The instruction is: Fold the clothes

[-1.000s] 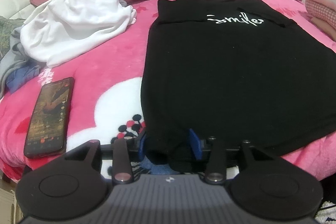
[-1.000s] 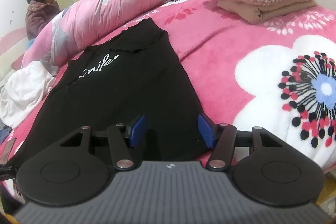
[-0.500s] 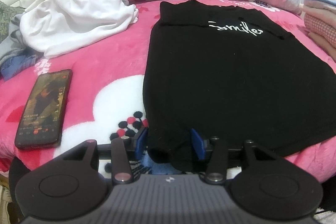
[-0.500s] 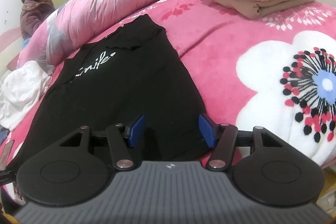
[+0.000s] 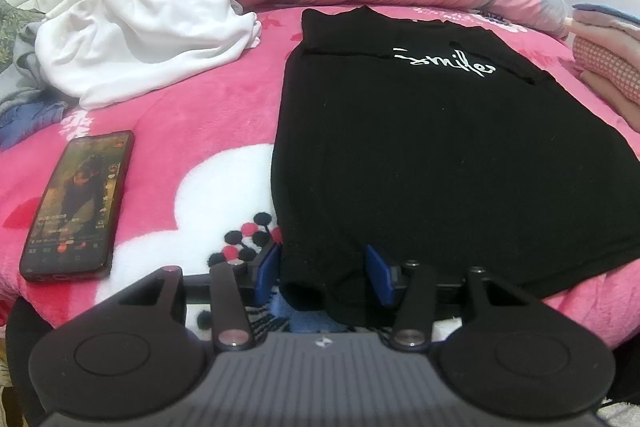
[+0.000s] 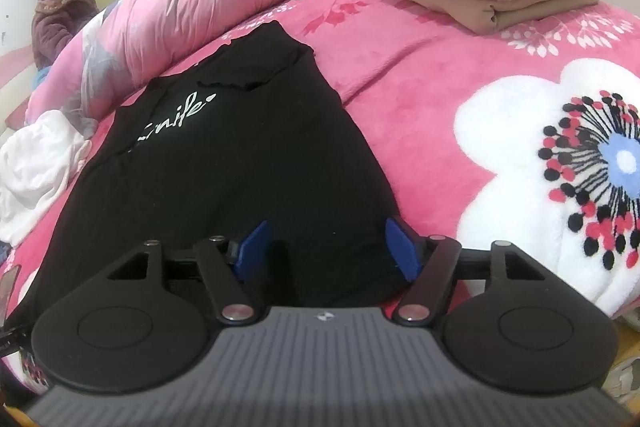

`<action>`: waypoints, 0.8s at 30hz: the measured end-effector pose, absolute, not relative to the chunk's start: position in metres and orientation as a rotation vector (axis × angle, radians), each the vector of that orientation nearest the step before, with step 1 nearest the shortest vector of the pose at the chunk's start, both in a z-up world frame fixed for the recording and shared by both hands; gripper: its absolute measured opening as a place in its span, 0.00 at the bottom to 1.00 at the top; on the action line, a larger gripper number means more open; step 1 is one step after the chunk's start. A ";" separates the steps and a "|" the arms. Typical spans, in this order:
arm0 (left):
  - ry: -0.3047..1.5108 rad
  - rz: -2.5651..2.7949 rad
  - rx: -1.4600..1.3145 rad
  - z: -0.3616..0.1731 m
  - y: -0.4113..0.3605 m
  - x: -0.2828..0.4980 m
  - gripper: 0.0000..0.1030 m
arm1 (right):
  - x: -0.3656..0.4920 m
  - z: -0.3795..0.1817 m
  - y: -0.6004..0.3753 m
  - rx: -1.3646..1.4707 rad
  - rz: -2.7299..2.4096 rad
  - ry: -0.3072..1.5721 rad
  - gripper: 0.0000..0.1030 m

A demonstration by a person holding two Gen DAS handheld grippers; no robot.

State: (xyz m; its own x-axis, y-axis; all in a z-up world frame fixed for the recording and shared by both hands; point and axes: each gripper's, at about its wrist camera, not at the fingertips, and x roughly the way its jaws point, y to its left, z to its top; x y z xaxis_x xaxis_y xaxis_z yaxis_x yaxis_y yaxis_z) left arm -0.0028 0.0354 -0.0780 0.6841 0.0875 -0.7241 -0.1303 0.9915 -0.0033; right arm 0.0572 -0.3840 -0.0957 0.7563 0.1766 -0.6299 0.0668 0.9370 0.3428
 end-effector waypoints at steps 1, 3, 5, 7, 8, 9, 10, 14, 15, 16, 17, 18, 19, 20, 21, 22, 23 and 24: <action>0.808 0.121 -0.058 -0.078 0.036 -0.003 0.48 | 0.057 -0.096 -0.383 0.358 0.060 0.715 0.66; 0.806 0.119 -0.063 -0.079 0.037 -0.003 0.49 | 0.058 -0.096 -0.382 0.355 0.060 0.715 0.67; 0.803 0.117 -0.063 -0.079 0.037 -0.003 0.49 | 0.058 -0.096 -0.382 0.353 0.060 0.715 0.68; 0.801 0.117 -0.063 -0.079 0.037 -0.004 0.49 | 0.058 -0.096 -0.381 0.353 0.059 0.715 0.68; 0.799 0.116 -0.063 -0.079 0.037 -0.004 0.49 | 0.058 -0.095 -0.381 0.353 0.059 0.716 0.68; 0.798 0.116 -0.064 -0.079 0.037 -0.004 0.49 | 0.058 -0.095 -0.381 0.353 0.059 0.717 0.68; 0.797 0.115 -0.064 -0.079 0.037 -0.004 0.49 | 0.058 -0.095 -0.381 0.353 0.059 0.719 0.68; 0.793 0.110 -0.068 -0.080 0.039 -0.004 0.49 | 0.059 -0.094 -0.380 0.350 0.057 0.723 0.69; 0.793 0.109 -0.069 -0.080 0.039 -0.004 0.49 | 0.059 -0.094 -0.379 0.349 0.057 0.724 0.70; 0.792 0.108 -0.069 -0.080 0.040 -0.004 0.49 | 0.059 -0.094 -0.379 0.349 0.057 0.724 0.70; 0.792 0.107 -0.070 -0.080 0.040 -0.004 0.49 | 0.059 -0.094 -0.378 0.347 0.058 0.724 0.71; 0.791 0.106 -0.070 -0.080 0.040 -0.004 0.49 | 0.060 -0.094 -0.378 0.348 0.059 0.724 0.72; 0.791 0.106 -0.070 -0.080 0.040 -0.004 0.49 | 0.060 -0.095 -0.378 0.348 0.059 0.724 0.72; 0.790 0.105 -0.071 -0.080 0.040 -0.004 0.49 | 0.060 -0.095 -0.378 0.348 0.060 0.724 0.73; 0.790 0.104 -0.071 -0.080 0.040 -0.004 0.49 | 0.061 -0.095 -0.378 0.349 0.060 0.724 0.74; 0.789 0.104 -0.071 -0.080 0.040 -0.004 0.49 | 0.061 -0.095 -0.378 0.347 0.061 0.725 0.74; 0.789 0.103 -0.071 -0.080 0.041 -0.004 0.49 | 0.061 -0.095 -0.377 0.346 0.060 0.725 0.75; 0.789 0.103 -0.072 -0.081 0.041 -0.004 0.49 | 0.061 -0.095 -0.377 0.344 0.060 0.726 0.76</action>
State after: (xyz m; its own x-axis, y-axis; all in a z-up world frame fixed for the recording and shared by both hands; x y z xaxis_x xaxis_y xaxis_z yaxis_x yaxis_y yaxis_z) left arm -0.0043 0.0411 -0.0805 0.7001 0.0655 -0.7111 -0.1194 0.9925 -0.0261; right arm 0.0611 -0.3766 -0.0947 0.7487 0.1721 -0.6402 0.0645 0.9422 0.3287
